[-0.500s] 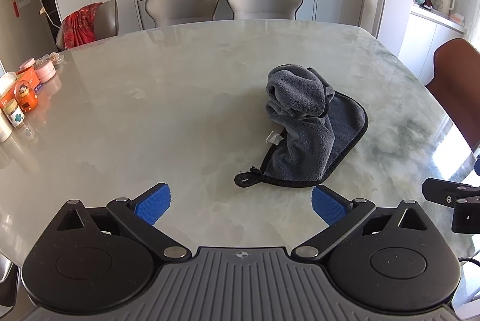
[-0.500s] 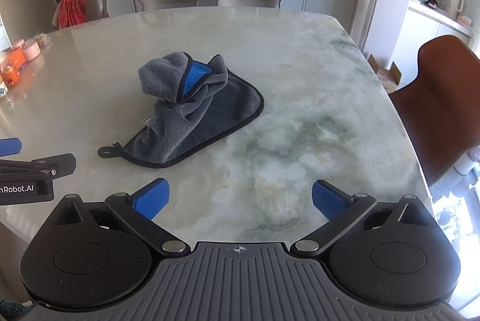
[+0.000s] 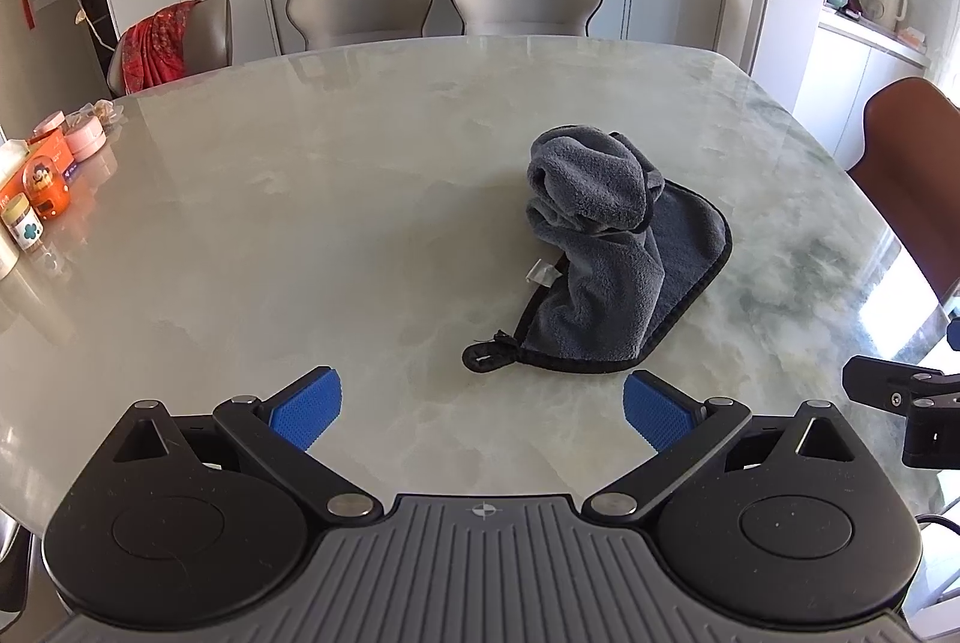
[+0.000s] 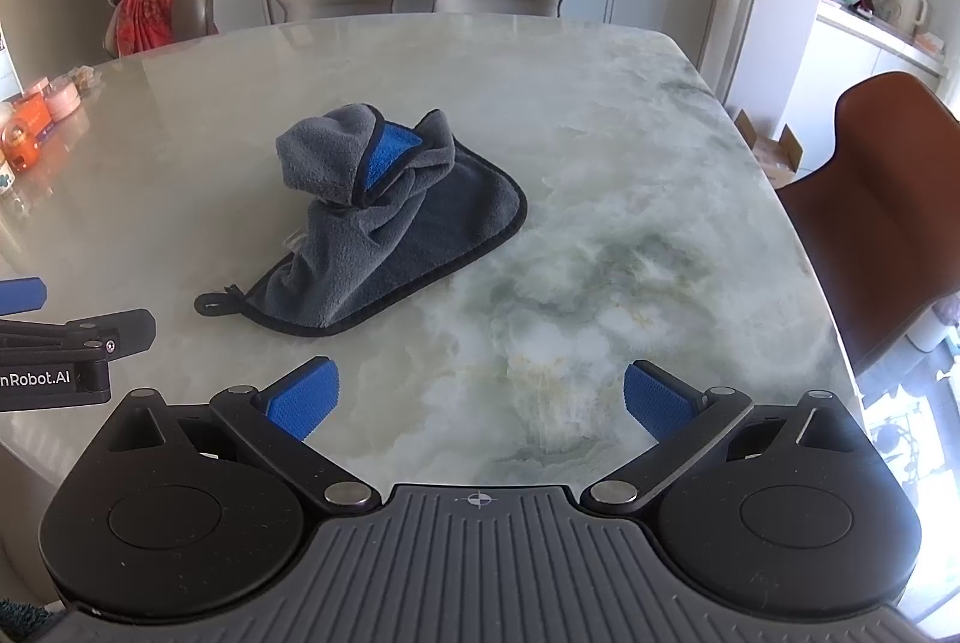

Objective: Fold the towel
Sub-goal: 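Move both grippers toward the crumpled grey towel on the table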

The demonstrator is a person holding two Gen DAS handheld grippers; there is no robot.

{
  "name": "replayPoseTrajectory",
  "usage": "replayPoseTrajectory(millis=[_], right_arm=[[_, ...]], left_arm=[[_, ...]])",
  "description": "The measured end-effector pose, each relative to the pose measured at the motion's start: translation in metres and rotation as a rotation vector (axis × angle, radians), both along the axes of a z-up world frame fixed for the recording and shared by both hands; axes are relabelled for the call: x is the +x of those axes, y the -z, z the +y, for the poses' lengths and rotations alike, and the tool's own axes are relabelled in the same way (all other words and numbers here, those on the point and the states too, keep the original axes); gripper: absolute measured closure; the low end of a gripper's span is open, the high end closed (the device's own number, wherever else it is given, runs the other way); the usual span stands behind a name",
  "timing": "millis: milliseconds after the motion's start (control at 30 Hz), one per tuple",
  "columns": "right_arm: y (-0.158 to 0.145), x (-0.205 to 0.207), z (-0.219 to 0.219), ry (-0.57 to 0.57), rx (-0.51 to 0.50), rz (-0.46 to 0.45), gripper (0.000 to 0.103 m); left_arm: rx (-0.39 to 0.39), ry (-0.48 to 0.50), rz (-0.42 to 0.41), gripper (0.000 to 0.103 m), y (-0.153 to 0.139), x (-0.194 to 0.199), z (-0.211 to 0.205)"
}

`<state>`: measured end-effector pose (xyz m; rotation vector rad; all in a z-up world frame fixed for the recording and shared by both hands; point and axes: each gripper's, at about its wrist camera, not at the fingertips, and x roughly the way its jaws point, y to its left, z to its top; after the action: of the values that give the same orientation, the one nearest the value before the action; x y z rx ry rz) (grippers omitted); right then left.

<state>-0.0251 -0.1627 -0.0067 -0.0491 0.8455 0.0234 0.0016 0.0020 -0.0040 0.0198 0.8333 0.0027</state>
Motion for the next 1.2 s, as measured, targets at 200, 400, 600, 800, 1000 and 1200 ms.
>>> replayPoseTrajectory(millis=[200,400,600,800,1000,1200], right_arm=[[-0.003,-0.002,-0.001,-0.001,0.001,0.000,0.000],[-0.003,-0.003,-0.001,-0.003,0.001,-0.001,0.000],[-0.003,-0.003,-0.001,-0.001,0.003,0.002,0.000],[-0.003,0.001,-0.001,-0.003,0.006,0.011,0.000],[-0.001,0.004,-0.003,-0.007,0.011,0.019,0.000],[0.001,0.011,-0.005,-0.013,0.008,0.030,0.000]], left_arm=[[0.000,-0.003,-0.002,0.001,-0.001,0.000,-0.001],[-0.001,-0.007,0.001,0.001,0.000,0.000,-0.001],[-0.002,-0.003,0.005,0.001,-0.001,0.001,-0.001],[-0.014,-0.011,0.023,0.001,0.002,0.005,0.003],[-0.012,0.002,0.045,0.001,0.005,0.011,0.002],[-0.037,0.028,0.055,0.001,0.008,0.019,0.002]])
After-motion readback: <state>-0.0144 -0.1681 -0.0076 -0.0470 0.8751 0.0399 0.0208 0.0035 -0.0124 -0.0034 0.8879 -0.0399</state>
